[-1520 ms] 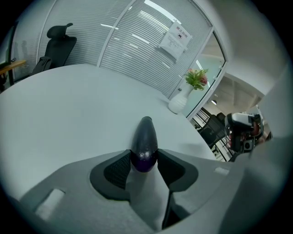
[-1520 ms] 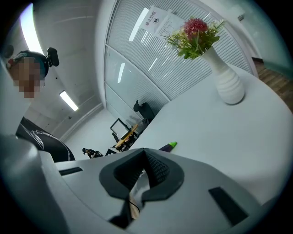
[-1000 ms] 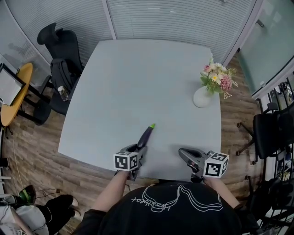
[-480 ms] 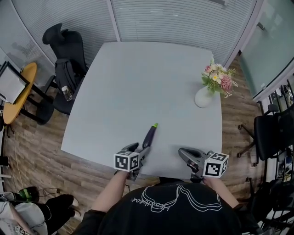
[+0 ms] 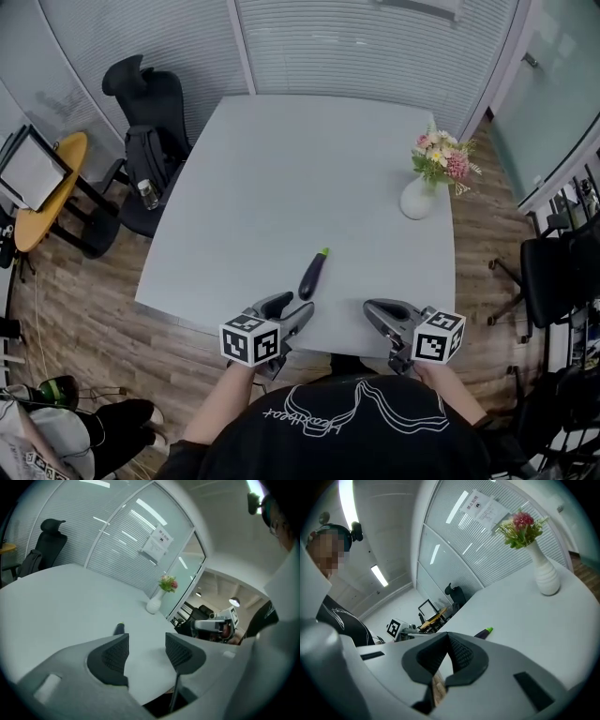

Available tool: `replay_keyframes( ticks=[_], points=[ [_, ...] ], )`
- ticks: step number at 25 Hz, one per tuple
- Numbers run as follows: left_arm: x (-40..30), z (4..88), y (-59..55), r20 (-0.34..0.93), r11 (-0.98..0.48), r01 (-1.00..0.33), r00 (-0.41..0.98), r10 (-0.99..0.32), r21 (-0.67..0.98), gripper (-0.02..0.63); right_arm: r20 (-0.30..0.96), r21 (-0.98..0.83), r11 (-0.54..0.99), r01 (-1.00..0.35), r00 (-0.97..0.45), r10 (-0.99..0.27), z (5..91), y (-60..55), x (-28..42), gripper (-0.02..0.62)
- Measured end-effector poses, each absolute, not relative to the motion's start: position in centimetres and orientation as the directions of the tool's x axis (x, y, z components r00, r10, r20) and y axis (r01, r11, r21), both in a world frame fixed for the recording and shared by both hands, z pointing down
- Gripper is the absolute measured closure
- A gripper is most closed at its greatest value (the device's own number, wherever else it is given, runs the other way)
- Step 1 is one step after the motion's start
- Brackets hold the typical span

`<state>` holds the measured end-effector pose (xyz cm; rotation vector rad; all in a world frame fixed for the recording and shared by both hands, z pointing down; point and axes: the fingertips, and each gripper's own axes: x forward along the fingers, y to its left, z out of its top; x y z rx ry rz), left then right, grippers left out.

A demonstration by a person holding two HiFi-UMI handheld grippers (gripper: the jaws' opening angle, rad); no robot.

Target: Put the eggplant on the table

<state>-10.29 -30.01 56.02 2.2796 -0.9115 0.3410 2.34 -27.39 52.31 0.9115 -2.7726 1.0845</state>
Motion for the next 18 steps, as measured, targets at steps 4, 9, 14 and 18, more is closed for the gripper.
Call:
replay_keyframes(
  ticks=[4, 9, 14, 18],
  points=[
    [-9.8, 52.0, -27.7, 0.367, -0.603, -0.632, 0.775, -0.515, 0.487, 0.387, 0.193, -0.586, 0.621, -0.521, -0.834, -0.518, 51.0, -26.4, 1.4, 0.589],
    [-9.8, 48.2, -25.1, 0.289, -0.64, -0.592, 0.803, -0.522, 0.49, 0.477, 0.14, -0.553, 0.673, -0.491, -0.851, -0.506, 49.2, -24.9, -0.1, 0.589],
    [-9.9, 46.6, -23.0, 0.245, -0.664, -0.561, 0.823, -0.513, 0.495, 0.538, 0.103, -0.537, 0.711, -0.455, -0.871, -0.48, 48.4, -23.4, -1.6, 0.589],
    [-9.8, 46.3, -22.1, 0.234, -0.676, -0.554, 0.828, -0.51, 0.486, 0.571, 0.1, -0.524, 0.724, -0.448, -0.877, -0.47, 48.2, -22.6, -2.0, 0.589]
  ],
)
